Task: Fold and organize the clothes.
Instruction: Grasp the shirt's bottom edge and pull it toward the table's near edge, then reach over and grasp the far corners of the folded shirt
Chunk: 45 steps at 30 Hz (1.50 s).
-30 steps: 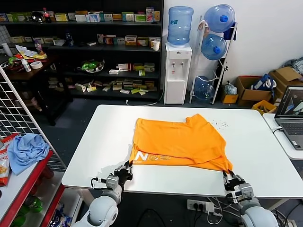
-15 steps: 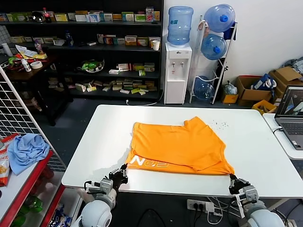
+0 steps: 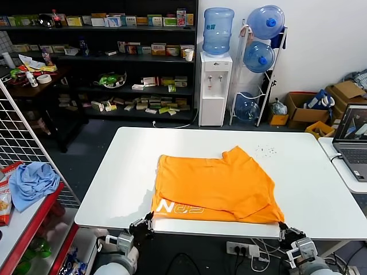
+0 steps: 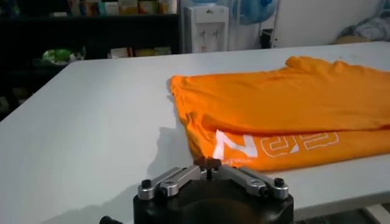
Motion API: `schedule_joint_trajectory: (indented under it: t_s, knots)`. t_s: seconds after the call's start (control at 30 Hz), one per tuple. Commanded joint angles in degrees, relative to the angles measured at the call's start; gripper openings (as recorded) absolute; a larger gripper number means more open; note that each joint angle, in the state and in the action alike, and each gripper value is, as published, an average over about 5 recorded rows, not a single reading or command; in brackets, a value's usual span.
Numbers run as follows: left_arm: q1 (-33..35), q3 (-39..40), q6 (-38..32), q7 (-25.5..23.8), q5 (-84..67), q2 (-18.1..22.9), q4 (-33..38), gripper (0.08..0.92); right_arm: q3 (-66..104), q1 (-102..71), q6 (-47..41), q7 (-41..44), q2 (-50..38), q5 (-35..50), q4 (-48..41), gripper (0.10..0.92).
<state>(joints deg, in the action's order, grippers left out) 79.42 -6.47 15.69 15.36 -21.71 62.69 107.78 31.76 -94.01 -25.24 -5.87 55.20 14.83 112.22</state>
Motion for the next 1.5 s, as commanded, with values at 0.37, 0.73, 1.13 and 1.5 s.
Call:
schedule_joint_trajectory:
  t_s: [0.37, 0.73, 1.13, 1.5]
  knots:
    - [-2.5, -3.6, -2.8, -1.5, 1.6, -2.7, 5.8, 0.422, 2.1, 0.7, 3.2, -2.2, -2.4, 6.5, 7.4, 0.472]
    - [-23.2, 1.4, -9.8, -6.8, -1.1, 0.1, -11.3, 0.742, -3.6, 25.3, 0.6, -0.1, -3.7, 17.8, -7.8, 0.781]
    - [-42.7, 10.5, -2.3, -4.7, -7.5, 9.1, -34.8, 0.823, -12.4, 48.5, -6.5, 9.1, -1.8, 18.7, -29.5, 0.823]
    - [-50.9, 12.7, 4.7, -5.8, -9.9, 13.5, -46.5, 0.823, -18.3, 61.1, -3.2, 12.7, 4.7, 14.8, -46.9, 0.823]
